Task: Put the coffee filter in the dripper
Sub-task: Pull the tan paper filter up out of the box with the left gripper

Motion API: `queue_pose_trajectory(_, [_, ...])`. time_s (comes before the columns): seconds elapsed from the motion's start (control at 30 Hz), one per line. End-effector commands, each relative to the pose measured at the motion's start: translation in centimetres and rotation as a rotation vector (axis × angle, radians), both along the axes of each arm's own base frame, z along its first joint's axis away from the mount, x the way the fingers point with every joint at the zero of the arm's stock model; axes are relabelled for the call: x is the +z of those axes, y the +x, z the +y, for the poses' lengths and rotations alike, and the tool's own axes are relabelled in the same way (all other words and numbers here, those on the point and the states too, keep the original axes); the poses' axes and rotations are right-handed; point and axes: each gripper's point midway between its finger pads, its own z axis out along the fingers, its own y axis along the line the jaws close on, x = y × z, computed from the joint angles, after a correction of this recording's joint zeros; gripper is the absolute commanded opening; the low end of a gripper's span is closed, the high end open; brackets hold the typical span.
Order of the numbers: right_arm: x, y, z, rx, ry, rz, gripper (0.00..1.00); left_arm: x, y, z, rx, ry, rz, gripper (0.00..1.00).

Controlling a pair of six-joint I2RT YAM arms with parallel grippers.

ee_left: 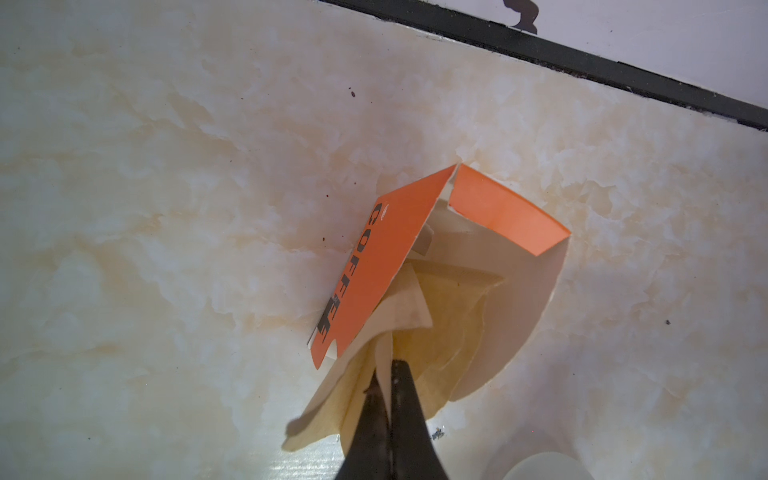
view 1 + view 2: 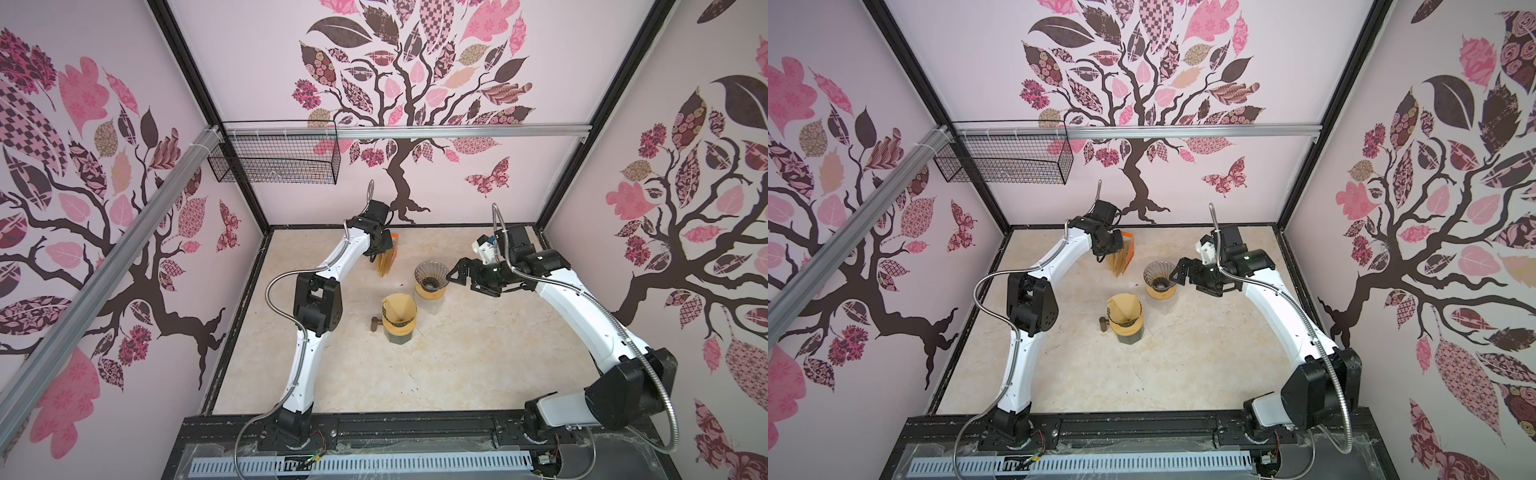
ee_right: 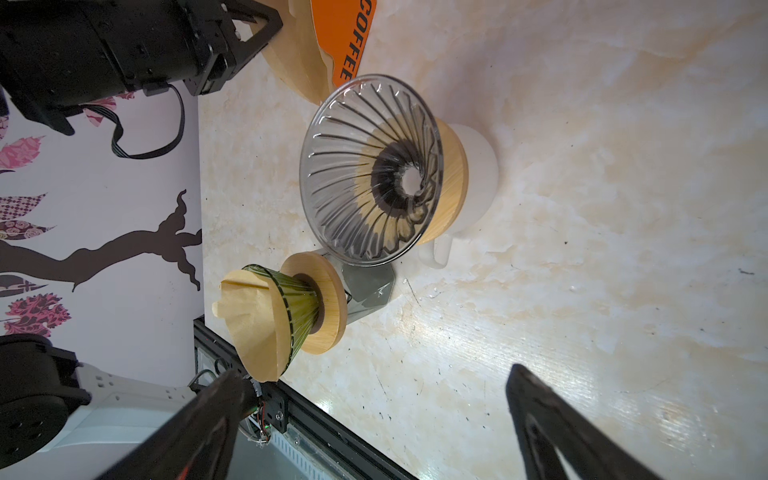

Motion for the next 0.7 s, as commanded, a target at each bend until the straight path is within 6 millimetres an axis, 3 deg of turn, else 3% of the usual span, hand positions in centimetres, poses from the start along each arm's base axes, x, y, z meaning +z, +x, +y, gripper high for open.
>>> queue_pose_trajectory(0.0, [0.8,0.6,0.1,0.007,-0.018,-0.035,1.00,4.1,-0.4,0.6,-0.016,0.005,-0.072,0.00])
queue_pose_trajectory(0.37, [1.9,1.0,-0.2,-0.007,-0.032,-0.075,1.00,7.4,-1.6,1.4,-0.022,0.000,-0.114,0.00])
queue_pose_trajectory(0.67, [3.1,1.4,-0.6,-0.023,-0.051,-0.110,1.00,12.6,-4.1,0.9,-0.093,-0.068,-0.146,0.00])
